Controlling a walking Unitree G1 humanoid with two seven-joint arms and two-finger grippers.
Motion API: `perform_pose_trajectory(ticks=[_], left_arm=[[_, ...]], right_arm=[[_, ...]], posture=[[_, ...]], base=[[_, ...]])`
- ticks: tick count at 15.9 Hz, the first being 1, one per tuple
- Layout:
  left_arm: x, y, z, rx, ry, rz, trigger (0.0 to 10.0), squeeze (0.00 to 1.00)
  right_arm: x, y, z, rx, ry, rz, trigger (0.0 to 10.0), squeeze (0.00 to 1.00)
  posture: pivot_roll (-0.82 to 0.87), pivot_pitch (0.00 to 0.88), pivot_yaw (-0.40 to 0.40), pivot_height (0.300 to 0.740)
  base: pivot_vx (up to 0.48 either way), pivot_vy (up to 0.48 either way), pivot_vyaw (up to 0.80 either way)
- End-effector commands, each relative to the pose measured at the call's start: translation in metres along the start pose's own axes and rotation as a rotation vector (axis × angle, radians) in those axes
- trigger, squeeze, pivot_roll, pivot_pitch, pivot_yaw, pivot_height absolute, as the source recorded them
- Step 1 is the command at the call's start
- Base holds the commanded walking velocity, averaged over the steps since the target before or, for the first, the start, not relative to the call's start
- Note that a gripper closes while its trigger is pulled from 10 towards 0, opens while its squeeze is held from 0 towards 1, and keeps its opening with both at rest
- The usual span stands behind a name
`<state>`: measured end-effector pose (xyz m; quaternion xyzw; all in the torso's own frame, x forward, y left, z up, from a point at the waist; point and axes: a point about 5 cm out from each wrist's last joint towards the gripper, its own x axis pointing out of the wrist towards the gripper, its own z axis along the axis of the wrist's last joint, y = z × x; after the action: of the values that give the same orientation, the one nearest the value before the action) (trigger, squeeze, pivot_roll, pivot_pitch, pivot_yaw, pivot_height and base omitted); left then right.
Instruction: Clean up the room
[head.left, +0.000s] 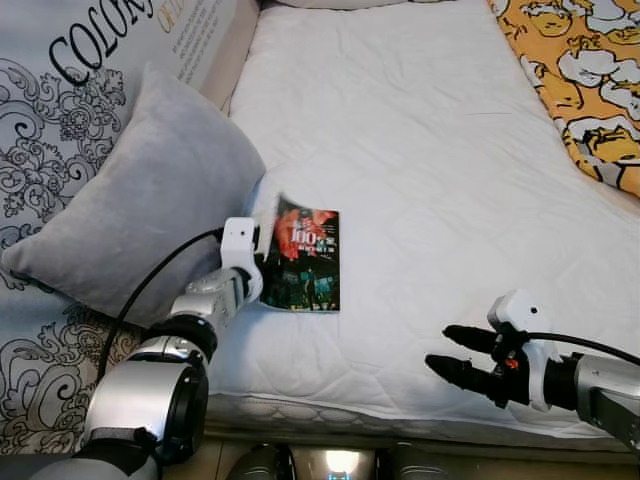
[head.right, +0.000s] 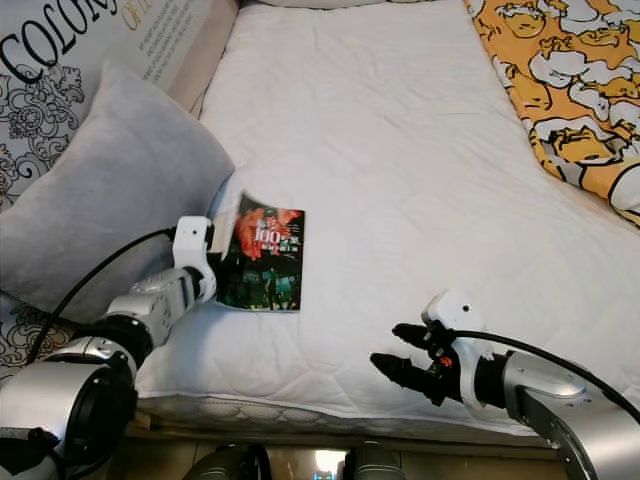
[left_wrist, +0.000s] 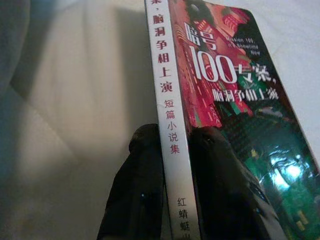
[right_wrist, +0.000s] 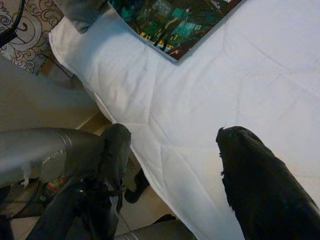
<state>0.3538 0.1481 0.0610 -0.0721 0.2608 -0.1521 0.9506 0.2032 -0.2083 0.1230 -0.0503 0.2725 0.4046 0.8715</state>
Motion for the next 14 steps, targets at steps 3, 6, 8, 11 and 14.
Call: perform_pose_trajectory(ticks=[3, 6, 8, 11, 14], left_arm=[[0.0, -0.002, -0.003, 0.067, 0.024, -0.025, 10.0, 1.0], [0.0, 0.0, 0.008, 0.145, 0.019, -0.021, 10.0, 1.0], [0.0, 0.002, 0.01, 0.192, 0.028, -0.02, 10.0, 1.0], [-0.004, 0.012, 0.016, 0.297, 0.047, 0.017, 10.0, 1.0], [-0.008, 0.021, 0.019, 0.361, 0.057, 0.03, 10.0, 1.0]], right_arm=[[-0.002, 0.001, 0.012, -0.032, -0.096, -0.018, 10.0, 0.0], [0.003, 0.011, 0.017, -0.054, -0.135, 0.012, 10.0, 0.0], [0.004, 0.012, 0.017, -0.061, -0.129, 0.015, 10.0, 0.0], [0.01, 0.013, 0.018, -0.069, -0.128, 0.02, 10.0, 0.0], [0.017, 0.02, 0.021, -0.075, -0.131, 0.025, 10.0, 0.0]], posture=[[-0.23, 0.162, 0.085, 0.74], [-0.23, 0.16, 0.087, 0.74], [-0.23, 0.158, 0.086, 0.74], [-0.22, 0.149, 0.081, 0.74], [-0.22, 0.137, 0.077, 0.74]], base=[[0.0, 0.0, 0.0], [0.0, 0.0, 0.0], [0.0, 0.0, 0.0], [0.0, 0.0, 0.0], [0.0, 0.0, 0.0]])
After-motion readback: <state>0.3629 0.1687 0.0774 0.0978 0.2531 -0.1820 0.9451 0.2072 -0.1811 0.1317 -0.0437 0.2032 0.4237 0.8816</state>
